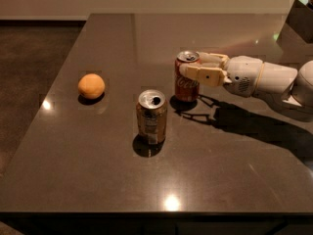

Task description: Place coke can upright

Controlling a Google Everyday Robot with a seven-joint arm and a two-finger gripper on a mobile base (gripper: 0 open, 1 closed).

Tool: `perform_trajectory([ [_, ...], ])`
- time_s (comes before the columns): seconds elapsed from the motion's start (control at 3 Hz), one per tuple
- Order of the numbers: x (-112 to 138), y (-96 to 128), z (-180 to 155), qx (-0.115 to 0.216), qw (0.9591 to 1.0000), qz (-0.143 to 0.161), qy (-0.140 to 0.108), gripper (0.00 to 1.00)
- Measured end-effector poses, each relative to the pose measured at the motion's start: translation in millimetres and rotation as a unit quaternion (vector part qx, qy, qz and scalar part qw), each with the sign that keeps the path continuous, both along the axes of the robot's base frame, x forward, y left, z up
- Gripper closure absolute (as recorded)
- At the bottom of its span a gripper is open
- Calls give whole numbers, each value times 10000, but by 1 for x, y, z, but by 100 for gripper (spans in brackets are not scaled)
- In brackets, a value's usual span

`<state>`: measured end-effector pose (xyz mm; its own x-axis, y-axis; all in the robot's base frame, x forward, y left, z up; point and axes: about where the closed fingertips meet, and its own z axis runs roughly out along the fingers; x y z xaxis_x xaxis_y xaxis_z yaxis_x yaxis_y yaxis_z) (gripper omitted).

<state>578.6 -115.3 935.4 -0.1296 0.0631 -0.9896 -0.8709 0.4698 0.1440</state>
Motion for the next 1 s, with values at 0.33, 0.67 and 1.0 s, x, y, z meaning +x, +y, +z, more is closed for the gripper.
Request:
perform_trajectory([
  [0.33, 0, 3, 1, 0, 10000, 22, -4, 12],
  [0.67, 0, 5, 1, -1, 10000, 44, -9, 0],
  [1.0, 0, 5, 1, -1, 10000, 44, -9, 0],
])
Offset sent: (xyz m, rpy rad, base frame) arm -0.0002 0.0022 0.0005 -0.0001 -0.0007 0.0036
